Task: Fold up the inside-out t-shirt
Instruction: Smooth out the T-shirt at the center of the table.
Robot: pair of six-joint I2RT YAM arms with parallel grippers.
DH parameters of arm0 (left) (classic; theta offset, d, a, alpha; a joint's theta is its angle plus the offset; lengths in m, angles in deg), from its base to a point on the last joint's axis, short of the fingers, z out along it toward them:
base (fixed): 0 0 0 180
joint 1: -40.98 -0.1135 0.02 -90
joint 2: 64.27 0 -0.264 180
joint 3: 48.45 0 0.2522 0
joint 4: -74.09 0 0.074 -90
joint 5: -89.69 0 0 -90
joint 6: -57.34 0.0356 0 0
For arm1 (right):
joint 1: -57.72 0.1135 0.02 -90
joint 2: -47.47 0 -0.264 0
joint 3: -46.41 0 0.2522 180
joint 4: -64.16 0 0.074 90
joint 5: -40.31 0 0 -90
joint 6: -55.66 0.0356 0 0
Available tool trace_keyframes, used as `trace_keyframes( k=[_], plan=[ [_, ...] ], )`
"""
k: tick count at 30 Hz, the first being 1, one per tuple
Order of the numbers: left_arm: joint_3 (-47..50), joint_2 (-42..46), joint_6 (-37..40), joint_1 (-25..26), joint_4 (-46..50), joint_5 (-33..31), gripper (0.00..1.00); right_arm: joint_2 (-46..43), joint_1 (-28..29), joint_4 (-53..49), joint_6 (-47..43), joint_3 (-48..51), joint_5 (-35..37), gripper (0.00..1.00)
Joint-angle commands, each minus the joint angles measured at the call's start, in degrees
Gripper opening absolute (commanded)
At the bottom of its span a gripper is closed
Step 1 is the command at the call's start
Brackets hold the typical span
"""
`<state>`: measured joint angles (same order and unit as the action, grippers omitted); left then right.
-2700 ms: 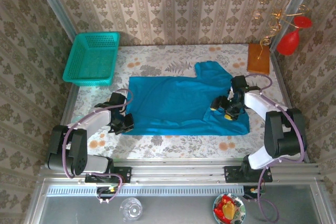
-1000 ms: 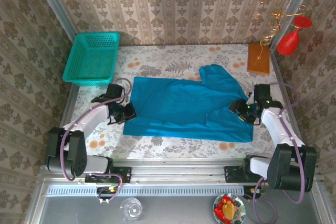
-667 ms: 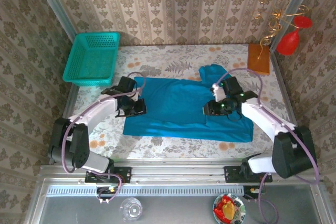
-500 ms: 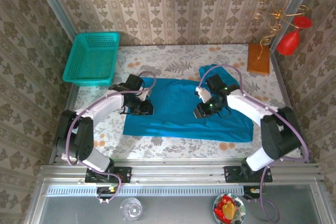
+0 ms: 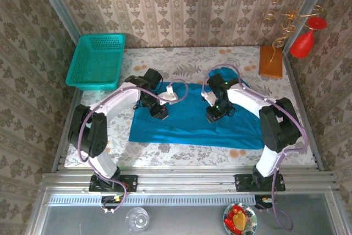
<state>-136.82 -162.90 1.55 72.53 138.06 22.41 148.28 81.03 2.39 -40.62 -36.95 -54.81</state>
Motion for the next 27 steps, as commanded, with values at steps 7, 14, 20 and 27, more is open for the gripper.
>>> trace_keyframes(
  k=[7,14,20,27],
  plan=[
    [-6.39,-9.6,16.52,2.59,9.78,0.22,0.24,2.34,0.51,-5.36,20.97,-1.26,8.33,0.4],
    [-3.88,-11.02,17.3,2.81,8.32,-0.83,0.24,2.64,0.53,-0.67,26.19,0.5,5.6,0.4],
    [-3.22,-12.11,17.37,2.81,8.32,-1.4,0.24,5.32,0.55,1.26,27.68,1.04,5.83,0.39],
    [-3.09,-13.05,17.46,2.81,8.53,-1.45,0.22,4.79,0.34,2.15,28.73,1.3,6.85,0.2]
  ],
)
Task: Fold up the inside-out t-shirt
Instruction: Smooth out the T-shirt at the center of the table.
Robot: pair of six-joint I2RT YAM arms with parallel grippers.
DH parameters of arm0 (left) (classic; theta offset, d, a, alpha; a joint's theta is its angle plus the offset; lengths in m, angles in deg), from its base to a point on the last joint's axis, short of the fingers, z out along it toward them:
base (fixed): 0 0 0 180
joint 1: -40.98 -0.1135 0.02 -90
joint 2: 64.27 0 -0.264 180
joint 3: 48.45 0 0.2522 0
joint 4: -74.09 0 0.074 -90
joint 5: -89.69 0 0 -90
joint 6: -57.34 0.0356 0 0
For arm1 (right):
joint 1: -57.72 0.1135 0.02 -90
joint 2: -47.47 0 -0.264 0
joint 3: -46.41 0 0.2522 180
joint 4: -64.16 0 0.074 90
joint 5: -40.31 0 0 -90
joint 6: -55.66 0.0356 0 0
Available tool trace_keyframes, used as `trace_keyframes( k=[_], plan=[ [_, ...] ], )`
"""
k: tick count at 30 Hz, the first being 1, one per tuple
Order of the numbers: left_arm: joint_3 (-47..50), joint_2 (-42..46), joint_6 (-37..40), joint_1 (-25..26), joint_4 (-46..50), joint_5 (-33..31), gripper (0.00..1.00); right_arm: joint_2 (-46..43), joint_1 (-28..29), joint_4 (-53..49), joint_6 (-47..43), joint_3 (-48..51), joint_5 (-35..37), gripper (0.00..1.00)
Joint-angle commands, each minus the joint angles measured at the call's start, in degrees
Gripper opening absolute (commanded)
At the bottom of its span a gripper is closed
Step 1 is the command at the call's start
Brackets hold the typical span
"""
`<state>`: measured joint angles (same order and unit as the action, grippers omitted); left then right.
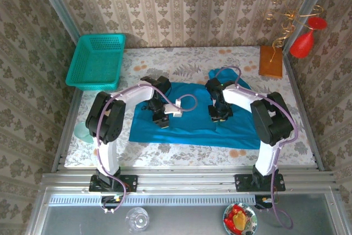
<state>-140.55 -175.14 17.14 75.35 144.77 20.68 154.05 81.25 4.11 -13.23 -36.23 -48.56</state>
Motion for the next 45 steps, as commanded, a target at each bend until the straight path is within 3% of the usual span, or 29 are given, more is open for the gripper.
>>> trace_keyframes(
  k=[1,6,13,16,18,35,41,45],
  plan=[
    [0.73,-0.92,1.85,0.0,1.81,0.32,0.21,-1.84,-0.2,0.25,1.68,0.66,0.78,0.16],
    [0.57,-2.12,1.85,-0.02,1.79,0.45,0.21,-6.61,-1.44,-0.11,2.32,1.94,0.81,0.03],
    [-0.58,-4.02,1.62,-0.09,2.33,-0.25,0.2,-10.29,-2.3,-0.39,3.12,3.31,-0.11,0.0],
    [-0.58,-4.17,1.48,-0.09,2.39,-0.43,0.12,-10.61,-2.61,-0.28,3.42,3.87,0.03,0.0],
    [-0.74,-4.0,1.36,-0.18,2.4,-0.67,0.0,-10.78,-2.83,-0.19,3.63,3.96,0.32,0.0],
    [0.47,2.03,-0.75,-2.96,1.88,-2.36,0.0,-11.28,-4.69,0.44,5.16,5.29,2.27,0.0],
    [0.56,4.52,-3.37,-3.43,1.37,-2.92,0.02,-11.7,-5.4,5.12,6.38,6.77,0.3,0.0],
    [1.64,7.49,-10.54,-3.48,-2.04,-5.09,0.1,-11.21,-6.24,8.95,6.87,7.27,-5.93,0.25]
  ],
)
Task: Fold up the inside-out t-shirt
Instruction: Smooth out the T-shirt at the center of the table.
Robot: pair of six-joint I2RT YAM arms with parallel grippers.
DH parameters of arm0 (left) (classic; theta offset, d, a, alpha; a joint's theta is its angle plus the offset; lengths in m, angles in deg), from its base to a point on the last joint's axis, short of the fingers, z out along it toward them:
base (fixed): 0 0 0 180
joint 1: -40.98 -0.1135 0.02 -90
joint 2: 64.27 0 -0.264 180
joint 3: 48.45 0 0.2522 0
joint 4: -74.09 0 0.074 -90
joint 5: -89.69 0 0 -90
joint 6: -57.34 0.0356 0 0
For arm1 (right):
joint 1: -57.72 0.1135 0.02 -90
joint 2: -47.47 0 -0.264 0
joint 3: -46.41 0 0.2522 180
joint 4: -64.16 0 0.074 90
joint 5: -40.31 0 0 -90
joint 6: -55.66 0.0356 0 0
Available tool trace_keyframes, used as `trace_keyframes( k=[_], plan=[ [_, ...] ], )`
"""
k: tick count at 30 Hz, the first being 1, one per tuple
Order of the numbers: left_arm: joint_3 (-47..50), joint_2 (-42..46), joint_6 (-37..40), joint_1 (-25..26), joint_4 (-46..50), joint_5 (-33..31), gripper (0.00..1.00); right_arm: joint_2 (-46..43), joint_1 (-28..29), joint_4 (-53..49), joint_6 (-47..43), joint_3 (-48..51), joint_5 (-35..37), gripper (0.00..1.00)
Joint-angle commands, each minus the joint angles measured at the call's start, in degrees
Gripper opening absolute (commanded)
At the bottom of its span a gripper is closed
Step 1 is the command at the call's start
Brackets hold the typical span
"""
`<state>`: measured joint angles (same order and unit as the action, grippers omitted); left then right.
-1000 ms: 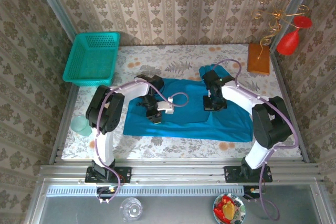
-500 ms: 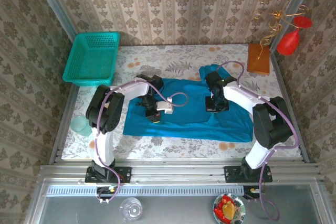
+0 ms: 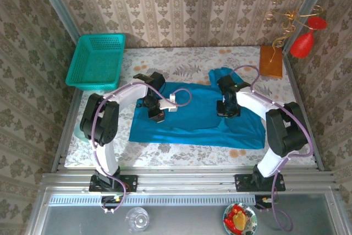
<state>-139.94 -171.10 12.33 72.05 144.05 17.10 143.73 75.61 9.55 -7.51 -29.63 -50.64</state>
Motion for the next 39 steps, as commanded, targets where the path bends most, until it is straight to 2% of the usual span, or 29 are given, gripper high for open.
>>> trace_keyframes(
  k=[1,2,7,12,14,16,19,21,27,33,37,39],
  plan=[
    [1.71,4.54,-8.53,-0.29,-2.8,-2.73,0.11,-1.18,-0.88,3.8,1.21,0.58,-5.12,0.35],
    [2.49,5.88,-11.57,-0.38,-4.28,-3.89,0.13,-1.91,-1.16,4.1,1.14,0.62,-6.19,0.42],
    [8.7,14.42,-27.63,-1.26,-12.41,-4.24,0.17,-9.03,-4.17,4.53,1.52,2.96,-8.72,0.53],
    [19.63,24.44,-45.43,-3.34,-22.36,-3.36,0.18,-12.6,-13.81,3.67,1.11,7.06,-13.65,0.55],
    [24.64,28.26,-54.13,-4.69,-26.24,-0.96,0.19,-12.11,-17.33,3.14,-0.16,8.08,-15.76,0.56],
    [29.22,30.85,-61.03,-8.14,-29.55,2.68,0.19,-11.35,-19.5,3.84,-1.17,9.03,-17.71,0.57],
    [35.2,33.28,-68.52,-10.15,-33.07,5.7,0.18,-9.55,-21.93,6.38,-1.44,10.72,-20.7,0.61],
    [39.01,34.58,-71.98,-10.97,-35.75,6.93,0.18,-8.09,-23.03,7.38,-0.92,11.42,-21.27,0.63],
    [47.23,35.28,-81.92,-14.02,-35.94,3.45,0.16,-6.29,-25.82,12.26,1.49,15.43,-21.29,0.74],
    [49.64,33.27,-85.41,-15.53,-29.25,-1.47,0.11,-3.98,-32.07,14.45,4.91,17.54,-20.52,0.75],
    [51.59,36.02,-89.1,-15.61,-29.18,-1.2,0.12,-3.36,-34.13,14.11,5.34,17.37,-22.01,0.74],
    [51.89,38.06,-90.02,-15.29,-29.46,-0.89,0.12,-6.1,-34.24,13.03,5.45,17.54,-22.45,0.74]
  ],
)
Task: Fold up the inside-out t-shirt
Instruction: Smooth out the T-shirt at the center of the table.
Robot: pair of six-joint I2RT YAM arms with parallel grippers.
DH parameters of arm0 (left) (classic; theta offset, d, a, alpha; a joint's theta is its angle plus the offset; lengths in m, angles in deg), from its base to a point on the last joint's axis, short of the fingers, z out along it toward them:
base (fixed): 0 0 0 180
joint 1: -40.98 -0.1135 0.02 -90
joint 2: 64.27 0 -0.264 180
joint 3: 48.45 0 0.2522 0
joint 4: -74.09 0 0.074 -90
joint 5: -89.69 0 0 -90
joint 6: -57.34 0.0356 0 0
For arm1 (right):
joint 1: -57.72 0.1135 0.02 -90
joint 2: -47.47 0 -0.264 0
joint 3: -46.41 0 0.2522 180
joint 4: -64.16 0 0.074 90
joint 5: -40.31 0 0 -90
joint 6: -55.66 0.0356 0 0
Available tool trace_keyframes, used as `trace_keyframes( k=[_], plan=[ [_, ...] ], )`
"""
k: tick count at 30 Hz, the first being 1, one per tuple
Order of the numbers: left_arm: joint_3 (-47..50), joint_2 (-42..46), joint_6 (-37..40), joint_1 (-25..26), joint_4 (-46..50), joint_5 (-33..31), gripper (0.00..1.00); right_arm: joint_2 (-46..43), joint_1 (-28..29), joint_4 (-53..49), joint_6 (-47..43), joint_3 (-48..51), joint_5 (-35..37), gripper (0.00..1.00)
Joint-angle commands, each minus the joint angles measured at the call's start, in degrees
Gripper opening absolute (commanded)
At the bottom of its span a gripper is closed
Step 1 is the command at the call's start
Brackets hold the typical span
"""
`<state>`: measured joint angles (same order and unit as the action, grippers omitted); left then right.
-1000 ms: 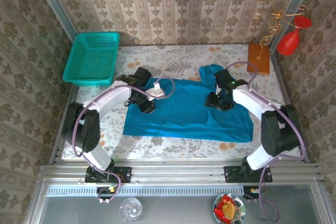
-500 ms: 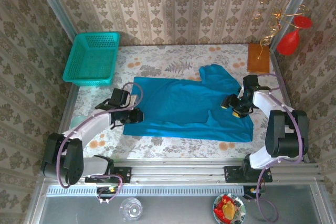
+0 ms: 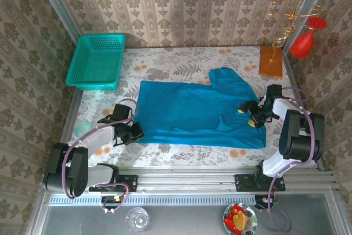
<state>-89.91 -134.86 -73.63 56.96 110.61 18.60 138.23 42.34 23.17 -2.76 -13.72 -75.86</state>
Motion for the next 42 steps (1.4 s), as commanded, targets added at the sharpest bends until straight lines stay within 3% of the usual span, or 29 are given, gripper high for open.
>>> trace_keyframes(
  k=[1,7,15,21,26,33,42],
  plan=[
    [1.66,2.76,-4.31,-0.21,4.18,-2.39,0.12,-2.29,-0.96,-1.52,1.21,1.8,3.06,0.74],
    [-1.47,7.06,-5.96,-0.26,5.84,-1.75,0.17,-17.68,-0.89,-11.27,6.63,4.3,5.33,0.74],
    [-4.43,1.89,-2.27,-0.32,6.24,-0.83,0.14,-34.04,-1.19,-18.51,13.11,12.26,9.66,0.76],
    [-6.22,-3.84,-0.09,-0.94,5.56,-1.03,0.13,-32.5,-1.56,-14.24,15.48,17.25,6.96,0.76],
    [-1.79,-4.71,-2.41,-3.35,3.88,-0.13,0.12,-27.79,-4.05,-7.15,20.49,21.32,5.5,0.76],
    [4.84,1.0,-4.59,-6.39,3.92,0.81,0.11,-25.31,-11.2,-10.36,20.4,21.23,11.19,0.76],
    [6.87,8.96,-7.76,-6.5,8.64,-1.99,0.12,-28.09,-13.06,-12.64,17.99,19.73,12.63,0.75]
  ],
)
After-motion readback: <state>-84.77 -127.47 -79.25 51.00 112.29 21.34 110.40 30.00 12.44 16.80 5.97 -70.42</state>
